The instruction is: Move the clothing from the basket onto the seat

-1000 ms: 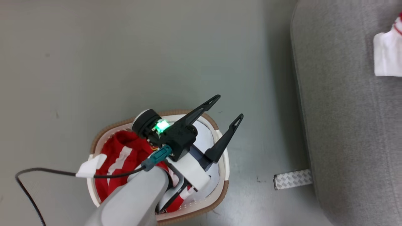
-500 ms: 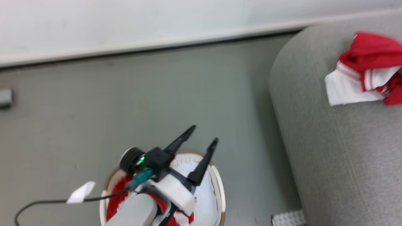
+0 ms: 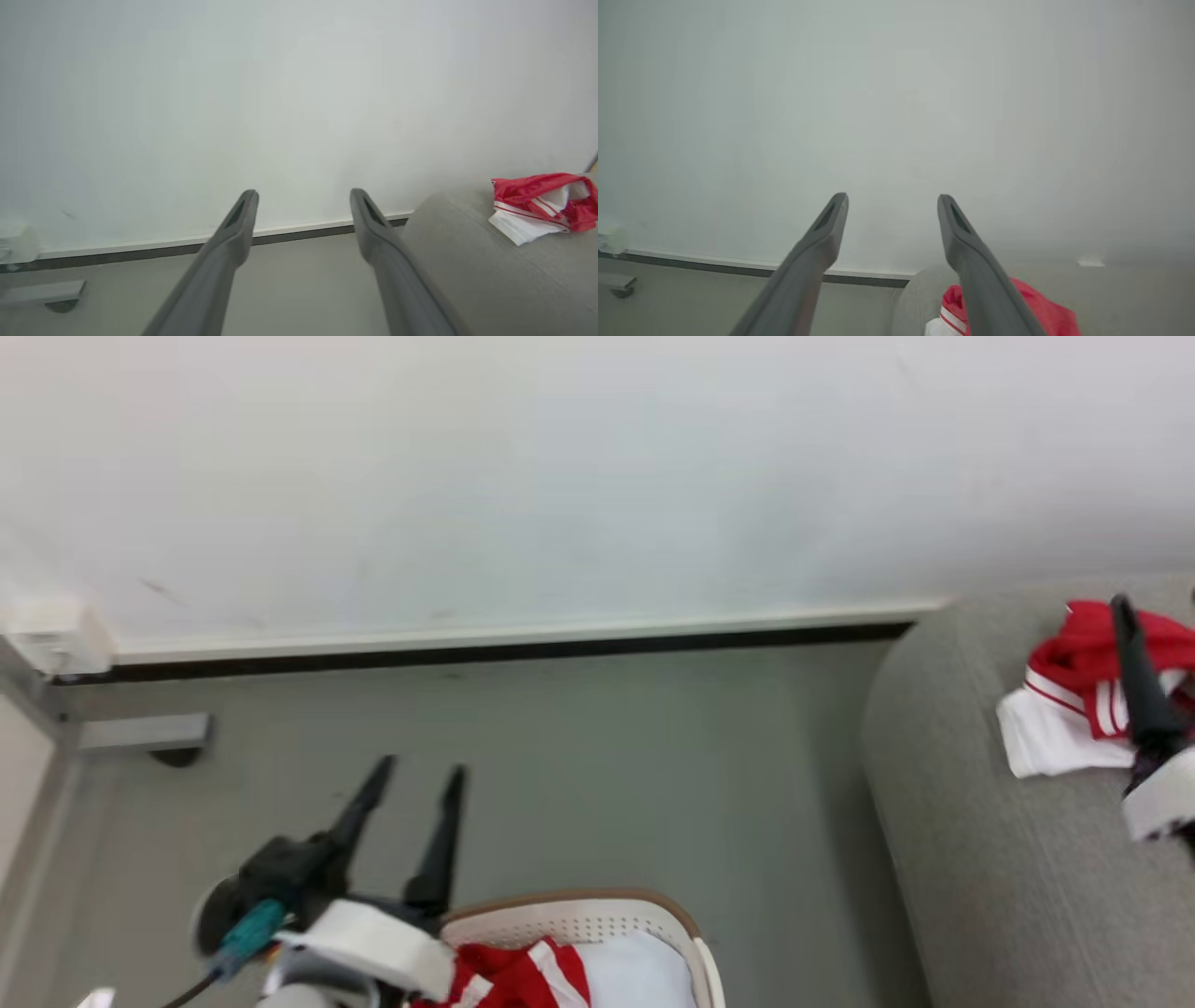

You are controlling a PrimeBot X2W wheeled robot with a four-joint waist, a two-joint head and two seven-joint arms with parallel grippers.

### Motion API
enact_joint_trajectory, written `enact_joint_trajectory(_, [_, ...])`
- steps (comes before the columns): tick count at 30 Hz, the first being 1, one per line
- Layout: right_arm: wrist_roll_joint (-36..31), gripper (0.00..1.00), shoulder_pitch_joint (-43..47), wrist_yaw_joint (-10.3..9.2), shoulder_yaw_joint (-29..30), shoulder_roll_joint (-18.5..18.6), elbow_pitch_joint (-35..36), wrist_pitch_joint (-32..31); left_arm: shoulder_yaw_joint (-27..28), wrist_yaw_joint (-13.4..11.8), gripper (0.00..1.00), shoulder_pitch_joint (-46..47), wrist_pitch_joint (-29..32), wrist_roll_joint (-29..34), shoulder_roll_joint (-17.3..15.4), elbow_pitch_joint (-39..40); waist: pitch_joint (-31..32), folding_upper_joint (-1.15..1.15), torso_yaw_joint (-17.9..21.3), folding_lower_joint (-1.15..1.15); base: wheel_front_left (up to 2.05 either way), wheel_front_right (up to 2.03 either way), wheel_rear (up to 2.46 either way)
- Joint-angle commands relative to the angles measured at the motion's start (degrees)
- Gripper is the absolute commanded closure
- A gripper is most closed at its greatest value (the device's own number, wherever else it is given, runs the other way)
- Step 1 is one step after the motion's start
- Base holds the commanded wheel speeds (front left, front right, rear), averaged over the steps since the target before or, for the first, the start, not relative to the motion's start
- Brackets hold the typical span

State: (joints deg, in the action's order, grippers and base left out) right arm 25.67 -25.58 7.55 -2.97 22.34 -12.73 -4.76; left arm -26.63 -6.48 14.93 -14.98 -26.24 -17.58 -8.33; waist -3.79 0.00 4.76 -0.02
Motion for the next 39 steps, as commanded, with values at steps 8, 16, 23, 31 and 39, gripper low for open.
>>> enact_joint_trajectory(8, [-2.15,0.00,18.12,-0.12,3.73,-9.53,9.41,9.27,5.14,-5.34,0.00,-7.14,-0.17,0.49,-2.80,1.20,4.55,0.00,-5.81,0.02,0.00,0.00,0.00])
enact_joint_trajectory(16, [-8.42,0.00,26.12,-0.12,1.27,-14.00,10.08,15.85,10.63,-6.42,0.00,-13.90,-0.17,3.16,-1.71,6.50,5.48,0.00,-5.51,0.02,0.00,0.00,0.00])
enact_joint_trajectory(23, [-10.65,0.00,28.02,-0.13,1.47,-15.95,8.67,17.87,13.70,-5.51,0.00,-17.40,-0.18,4.32,1.79,7.51,5.95,0.00,-5.41,0.02,0.00,0.00,0.00])
enact_joint_trajectory(31, [-11.22,0.00,26.63,-0.13,1.32,-16.89,8.06,18.07,15.87,-3.27,0.00,-17.78,-0.19,6.46,3.77,6.26,5.67,0.00,-5.04,0.02,0.00,0.00,0.00])
enact_joint_trajectory(39, [-10.94,0.00,26.31,-0.13,0.91,-17.13,7.97,17.98,17.67,-1.75,0.00,-18.29,-0.19,7.76,5.07,5.79,5.23,0.00,-4.31,0.02,0.00,0.00,0.00])
